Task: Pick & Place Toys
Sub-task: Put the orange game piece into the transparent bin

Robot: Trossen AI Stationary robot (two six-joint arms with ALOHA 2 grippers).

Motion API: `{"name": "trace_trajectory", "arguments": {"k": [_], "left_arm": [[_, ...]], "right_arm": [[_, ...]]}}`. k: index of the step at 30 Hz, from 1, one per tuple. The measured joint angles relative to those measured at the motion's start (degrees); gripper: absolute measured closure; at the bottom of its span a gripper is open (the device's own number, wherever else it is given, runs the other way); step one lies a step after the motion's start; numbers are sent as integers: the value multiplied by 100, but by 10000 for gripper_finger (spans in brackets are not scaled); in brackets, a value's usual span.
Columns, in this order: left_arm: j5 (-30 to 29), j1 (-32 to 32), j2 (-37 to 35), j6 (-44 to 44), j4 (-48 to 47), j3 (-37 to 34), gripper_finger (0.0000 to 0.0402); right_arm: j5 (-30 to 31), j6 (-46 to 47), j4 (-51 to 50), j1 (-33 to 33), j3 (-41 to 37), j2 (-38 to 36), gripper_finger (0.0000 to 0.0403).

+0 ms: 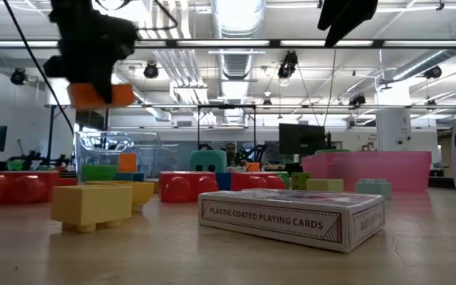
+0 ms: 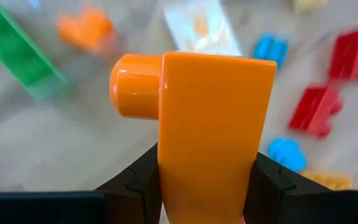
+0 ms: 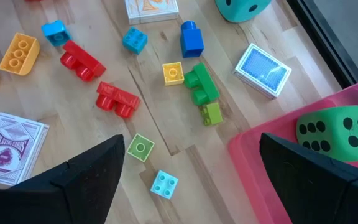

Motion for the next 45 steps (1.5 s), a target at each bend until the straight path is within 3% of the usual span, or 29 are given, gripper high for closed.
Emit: {"name": "trace_trajectory", "arguments": {"k": [8,14,18,34,45], "left_arm": [[-235,1393,44,1118,60,595,248],[576,2800,123,1764,539,552,248],[732,3408,409,2036,585,556,248],[882,3852,2113,2689,546,670,249],[858,3941,2606,2700,567,670,249]], "right_arm": [[25,-172,11,-4,0,0,37],[168,-168,15,-4,0,0,37],[168,-166,38,-4,0,0,37],[315,-168,44,-4,0,0,37],[315,-217,39,-4,0,0,37]]}}
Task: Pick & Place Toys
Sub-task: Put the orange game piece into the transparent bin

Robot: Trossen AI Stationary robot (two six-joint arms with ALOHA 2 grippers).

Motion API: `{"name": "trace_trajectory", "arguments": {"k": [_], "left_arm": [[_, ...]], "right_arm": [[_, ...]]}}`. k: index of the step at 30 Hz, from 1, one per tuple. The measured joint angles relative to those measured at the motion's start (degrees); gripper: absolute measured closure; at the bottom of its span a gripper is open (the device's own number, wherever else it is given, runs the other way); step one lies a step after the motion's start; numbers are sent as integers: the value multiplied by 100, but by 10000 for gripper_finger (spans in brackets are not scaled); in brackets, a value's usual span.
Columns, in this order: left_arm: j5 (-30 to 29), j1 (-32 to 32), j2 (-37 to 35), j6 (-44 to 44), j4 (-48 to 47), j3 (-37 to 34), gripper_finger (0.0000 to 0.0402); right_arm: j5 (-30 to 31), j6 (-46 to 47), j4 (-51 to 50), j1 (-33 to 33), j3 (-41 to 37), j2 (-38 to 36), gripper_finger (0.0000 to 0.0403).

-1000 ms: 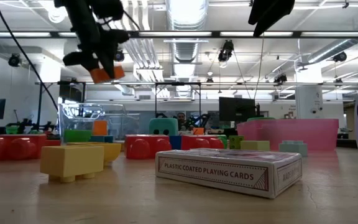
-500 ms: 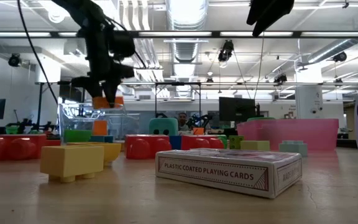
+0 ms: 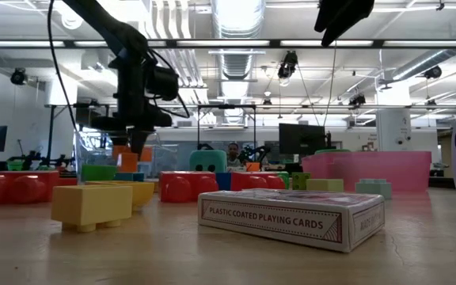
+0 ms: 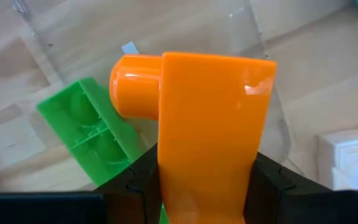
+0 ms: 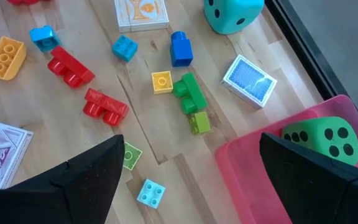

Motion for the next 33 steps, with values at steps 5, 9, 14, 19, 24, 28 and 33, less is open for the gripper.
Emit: {"name": "trace_trajectory", "arguments": {"k": [5,9,14,19,24,28,33], "left_arm": [[-2,0,20,0,16,0,249],[-33,11,20,-2,16,0,249],[-89,15,20,-2,16,-1,249],[-87,15,20,-2,-16,-2,249],[-87,15,20,-20,-24,-2,249],[-87,13,20,-24,-49,-4,249],[-87,11,20,-158,-54,-4,249]], "right_arm": [[-2,-38,-4,0,0,0,37],[-2,-41,-9,0,0,0,37],[-2,-41,-34,0,0,0,37],[-2,-62,-44,0,0,0,37],[-2,-65,-44,0,0,0,37],[-4,-70,-44,0,0,0,37],[-4,-82,-44,0,0,0,37]]}}
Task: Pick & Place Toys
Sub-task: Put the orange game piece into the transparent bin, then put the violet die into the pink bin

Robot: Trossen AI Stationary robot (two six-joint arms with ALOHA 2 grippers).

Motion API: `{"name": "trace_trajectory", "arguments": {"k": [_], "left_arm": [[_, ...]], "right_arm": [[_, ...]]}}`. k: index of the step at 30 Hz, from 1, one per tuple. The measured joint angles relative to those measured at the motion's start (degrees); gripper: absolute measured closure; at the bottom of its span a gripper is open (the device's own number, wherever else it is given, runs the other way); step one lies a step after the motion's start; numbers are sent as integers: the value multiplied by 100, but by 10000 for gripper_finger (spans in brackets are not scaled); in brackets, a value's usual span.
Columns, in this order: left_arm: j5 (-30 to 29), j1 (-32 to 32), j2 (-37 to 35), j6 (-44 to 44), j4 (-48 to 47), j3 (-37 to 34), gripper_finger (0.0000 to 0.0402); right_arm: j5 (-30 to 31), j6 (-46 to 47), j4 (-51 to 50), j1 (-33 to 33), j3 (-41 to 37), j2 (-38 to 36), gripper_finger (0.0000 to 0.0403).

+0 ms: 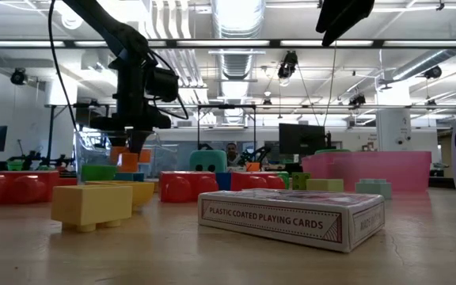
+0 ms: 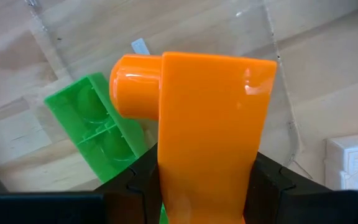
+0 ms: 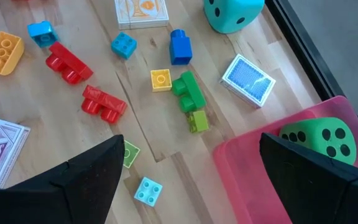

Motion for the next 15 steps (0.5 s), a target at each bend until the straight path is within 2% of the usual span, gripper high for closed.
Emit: {"name": "trace_trajectory", "arguments": {"k": [2,9,15], "left_arm": [[2,-2,0,-21,-4,0,243],[2,-2,0,-15,-9,0,152],[2,-2,0,-13,-56,-1,114]], "right_arm": [[0,0,0,0,0,0,37],[-2,-4,0,0,0,0,37],[-2,-35,0,0,0,0,37]]}}
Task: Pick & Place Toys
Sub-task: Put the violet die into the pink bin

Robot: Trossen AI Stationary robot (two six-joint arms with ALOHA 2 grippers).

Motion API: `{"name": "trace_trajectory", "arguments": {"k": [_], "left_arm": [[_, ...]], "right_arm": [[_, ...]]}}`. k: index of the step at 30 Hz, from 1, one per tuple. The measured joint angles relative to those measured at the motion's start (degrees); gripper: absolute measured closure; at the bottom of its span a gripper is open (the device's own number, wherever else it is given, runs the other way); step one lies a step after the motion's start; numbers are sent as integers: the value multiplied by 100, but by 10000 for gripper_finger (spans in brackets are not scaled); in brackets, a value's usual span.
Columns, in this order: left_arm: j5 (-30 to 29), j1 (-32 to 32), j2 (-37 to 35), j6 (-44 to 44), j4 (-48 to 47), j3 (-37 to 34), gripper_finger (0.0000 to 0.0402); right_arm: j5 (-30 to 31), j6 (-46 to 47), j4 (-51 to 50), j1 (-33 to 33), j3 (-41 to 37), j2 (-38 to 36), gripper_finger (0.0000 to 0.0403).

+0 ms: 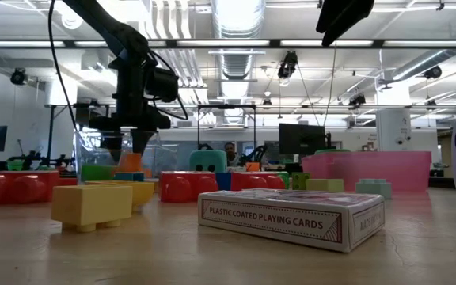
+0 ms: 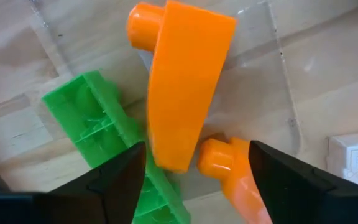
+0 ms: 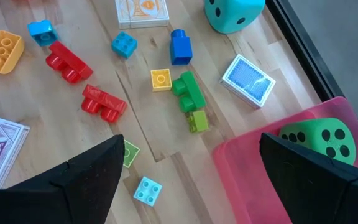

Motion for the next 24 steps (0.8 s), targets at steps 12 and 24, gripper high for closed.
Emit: {"name": "trace_trajectory", "arguments": {"k": [12,24], "left_arm": [[0,-2,0,63,-84,1,99],[25,-409,-1052,-210,-217,5,98]], "right_arm": [[-2,8,-2,0,0,0,37],[-2,111,9,0,0,0,37]]}}
